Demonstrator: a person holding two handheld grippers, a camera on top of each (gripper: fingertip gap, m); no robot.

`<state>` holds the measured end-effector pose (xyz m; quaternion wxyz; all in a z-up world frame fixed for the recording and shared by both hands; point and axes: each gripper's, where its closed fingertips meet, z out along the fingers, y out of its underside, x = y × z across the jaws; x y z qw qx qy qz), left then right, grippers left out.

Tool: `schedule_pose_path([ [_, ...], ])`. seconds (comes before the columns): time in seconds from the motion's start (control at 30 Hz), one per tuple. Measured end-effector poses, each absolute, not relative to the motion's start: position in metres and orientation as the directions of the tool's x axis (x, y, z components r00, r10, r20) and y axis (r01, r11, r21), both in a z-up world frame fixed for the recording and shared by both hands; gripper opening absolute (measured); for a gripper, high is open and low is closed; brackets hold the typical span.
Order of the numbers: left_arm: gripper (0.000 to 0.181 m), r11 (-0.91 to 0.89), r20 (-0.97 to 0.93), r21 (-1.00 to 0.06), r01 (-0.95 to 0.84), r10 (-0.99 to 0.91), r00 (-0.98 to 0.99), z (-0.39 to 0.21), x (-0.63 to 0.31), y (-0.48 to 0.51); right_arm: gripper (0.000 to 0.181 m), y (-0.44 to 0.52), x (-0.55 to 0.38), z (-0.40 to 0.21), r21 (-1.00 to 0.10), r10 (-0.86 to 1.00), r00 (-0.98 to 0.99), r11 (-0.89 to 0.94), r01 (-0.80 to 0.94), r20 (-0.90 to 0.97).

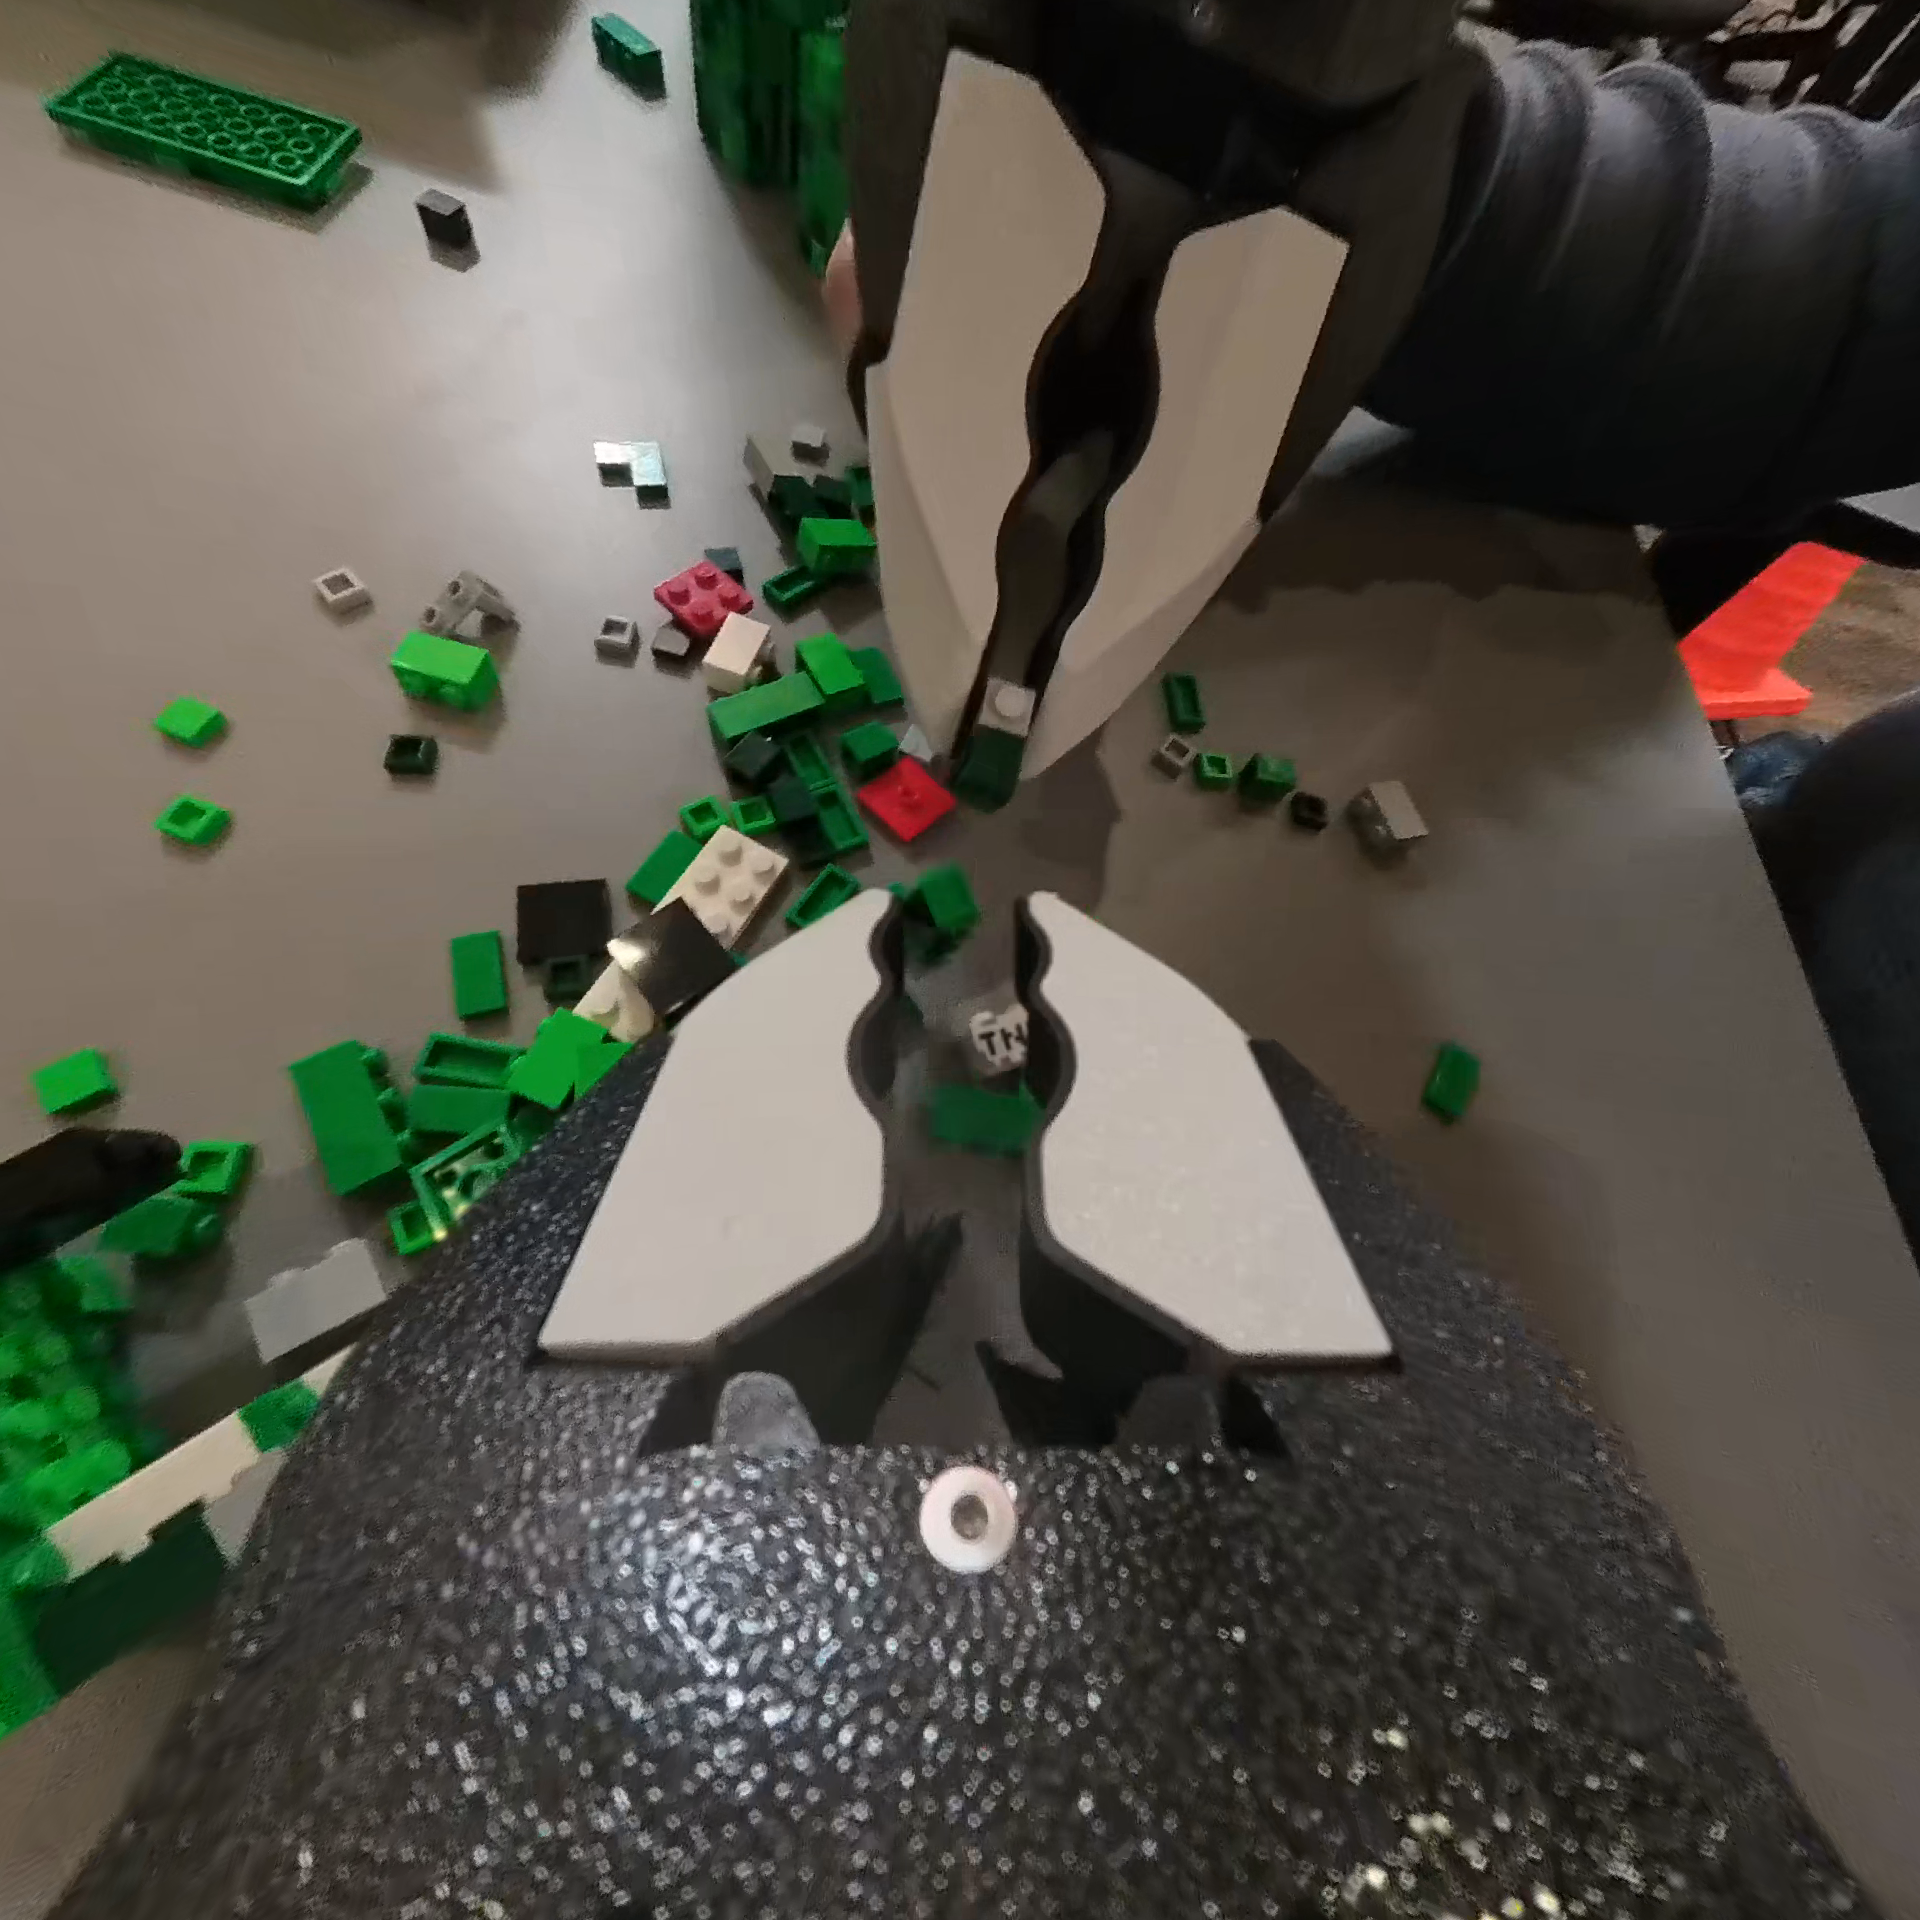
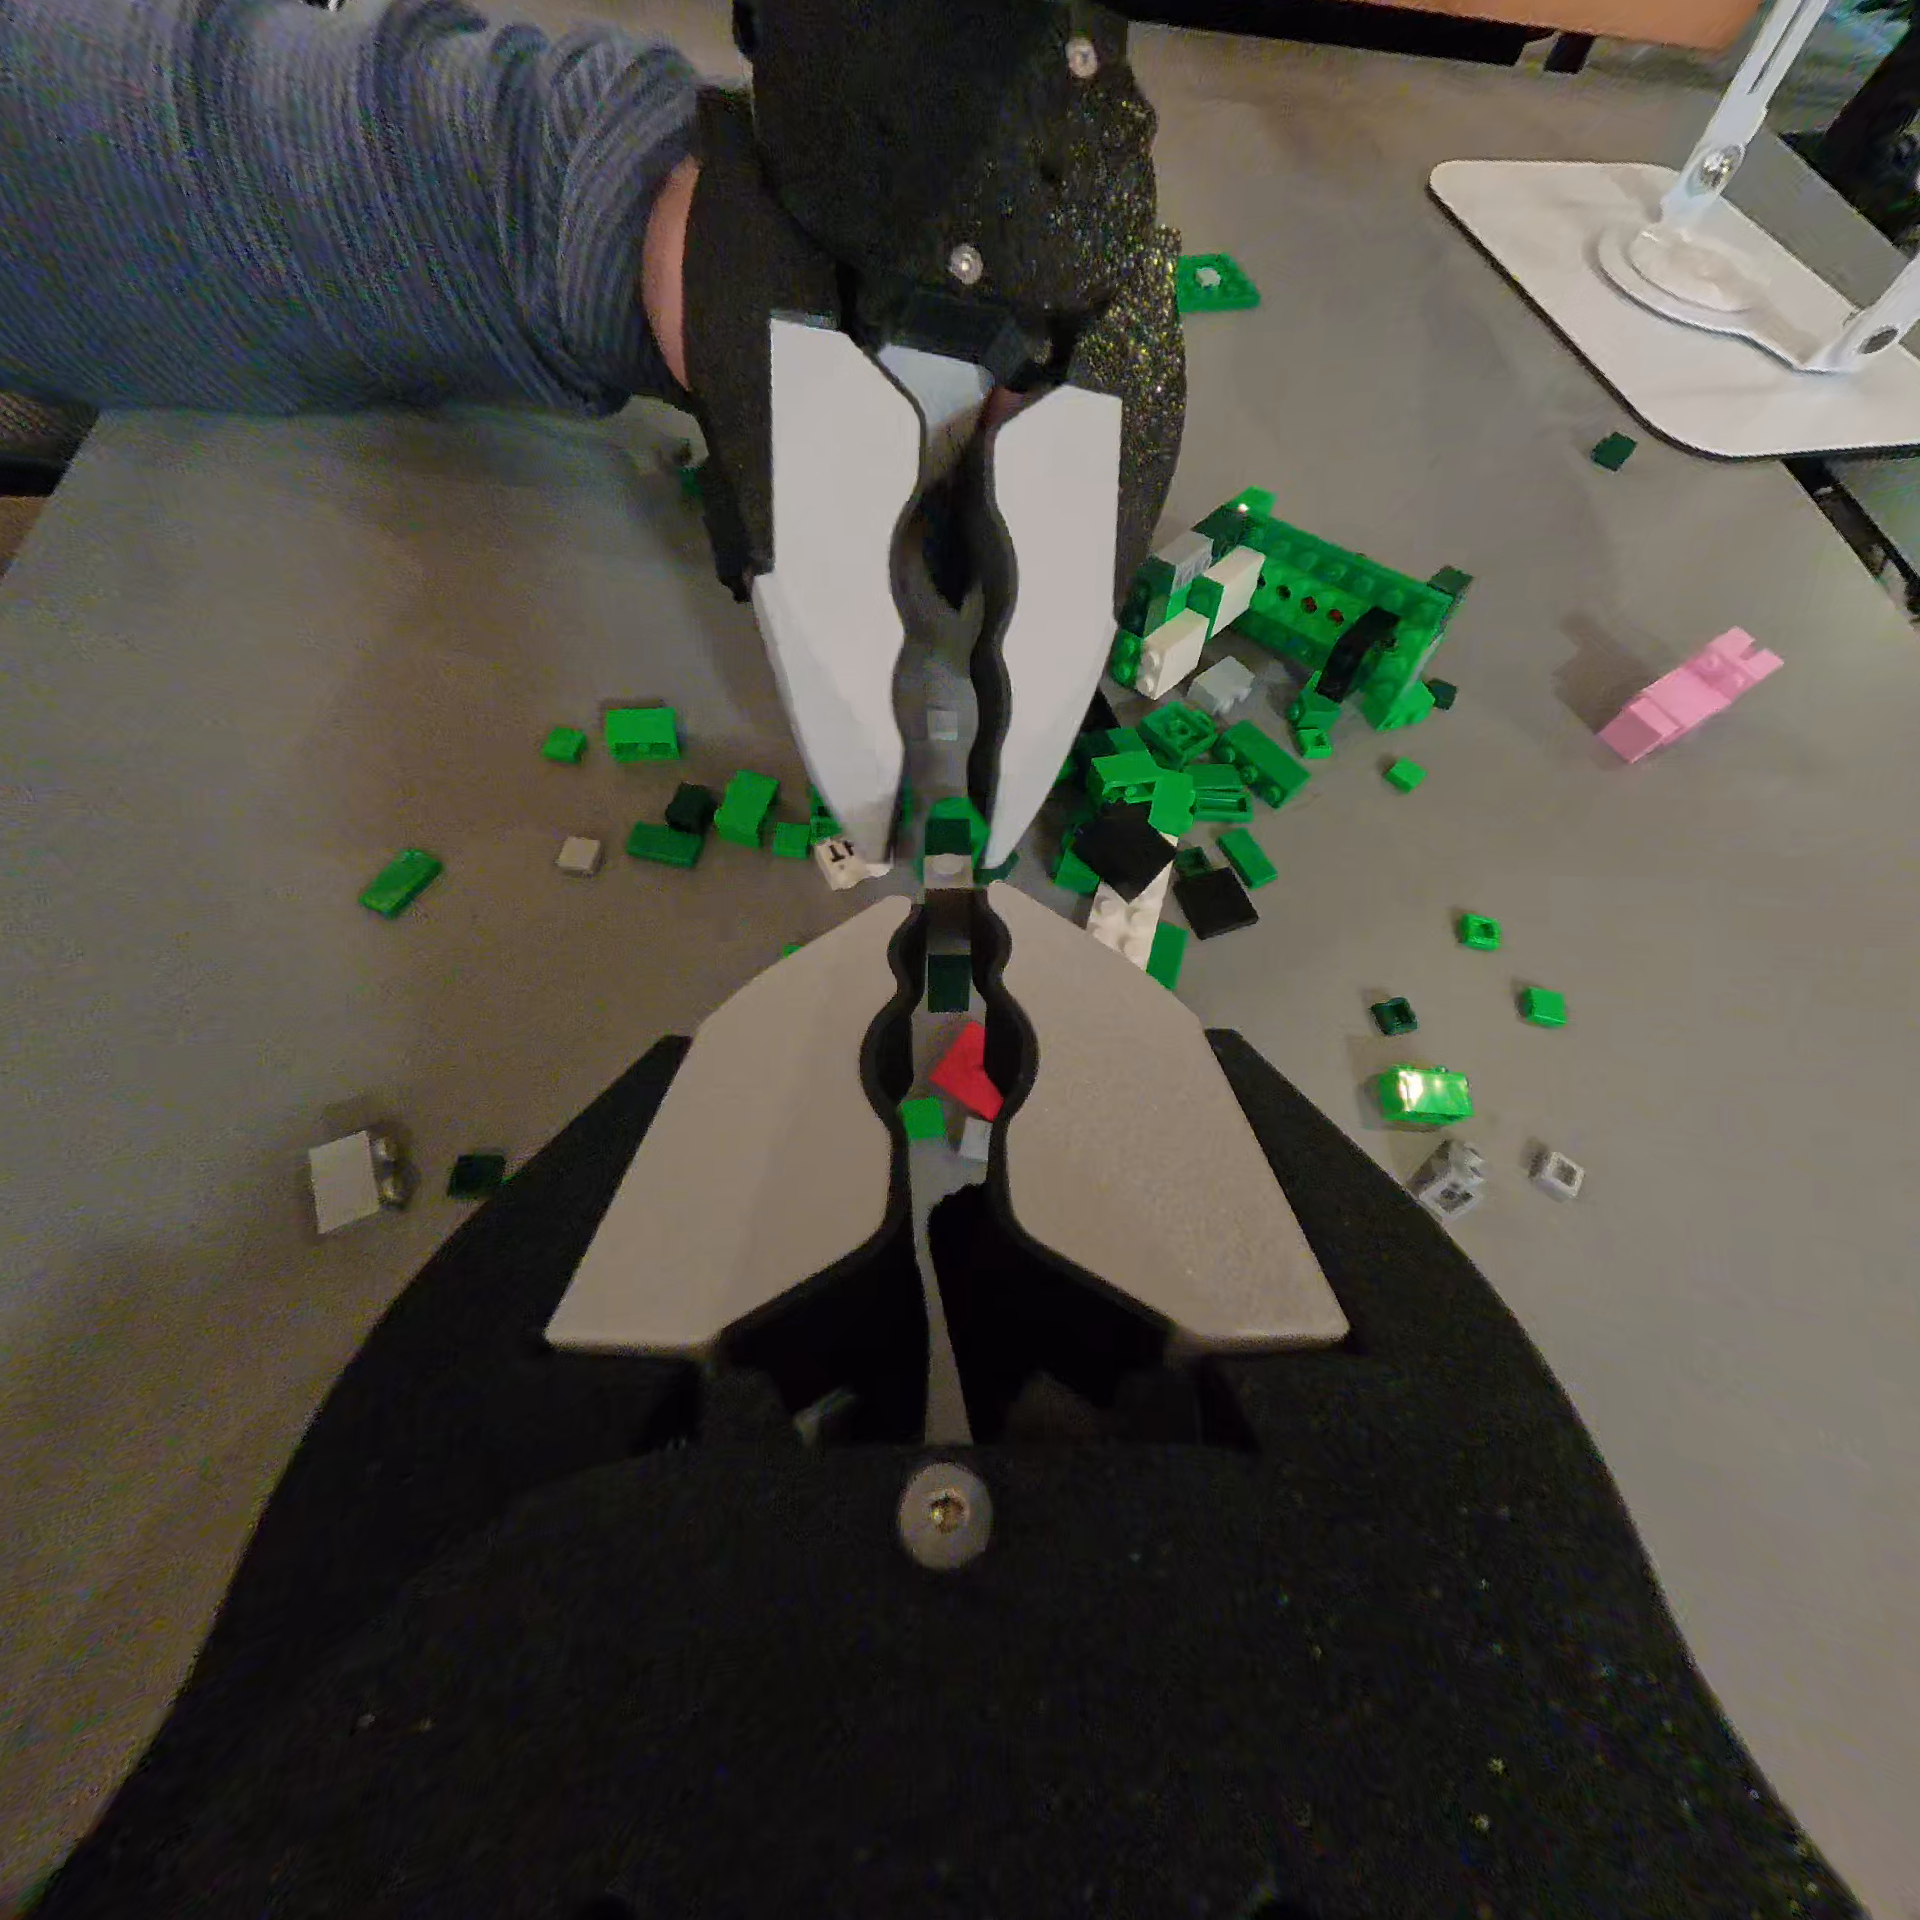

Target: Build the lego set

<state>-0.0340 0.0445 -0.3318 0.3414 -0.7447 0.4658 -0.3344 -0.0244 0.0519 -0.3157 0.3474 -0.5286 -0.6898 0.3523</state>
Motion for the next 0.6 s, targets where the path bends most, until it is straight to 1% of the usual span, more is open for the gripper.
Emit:
schedule_pose_path([
  [0.1,0.031,-0.329,0.189,-0.829,-0.452,-0.926,0.328,-0.331,-0.029,0.042,0.008,0.049,-0.026,-0.318,-0.841,0.969,-0.212,0.216,0.496,0.124],
  [0.17,0.026,-0.313,0.194,-0.847,-0.431,-0.935,0.298,-0.326,-0.025,0.039,0.008,0.046,-0.026,-0.319,-0.838,0.966,-0.229,0.221,0.498,0.119],
  [0.27,0.009,-0.281,0.183,-0.872,-0.400,-0.946,0.267,-0.318,-0.021,0.036,0.008,0.041,-0.029,-0.317,-0.845,0.963,-0.247,0.223,0.487,0.111],
  [0.37,0.008,-0.235,0.152,-0.885,-0.402,-0.962,0.228,-0.315,-0.020,0.032,0.008,0.036,-0.028,-0.313,-0.848,0.951,-0.282,0.253,0.466,0.129],
  [0.5,0.008,-0.253,0.231,-0.866,-0.432,-0.968,0.102,-0.315,-0.015,0.010,0.008,0.017,-0.023,-0.312,-0.826,0.885,-0.409,0.395,0.402,0.224],
  [0.6,0.008,-0.290,0.281,-0.833,-0.471,-0.955,0.091,-0.321,-0.017,0.004,0.008,0.014,-0.025,-0.317,-0.751,0.826,-0.444,0.528,0.397,0.346],
])
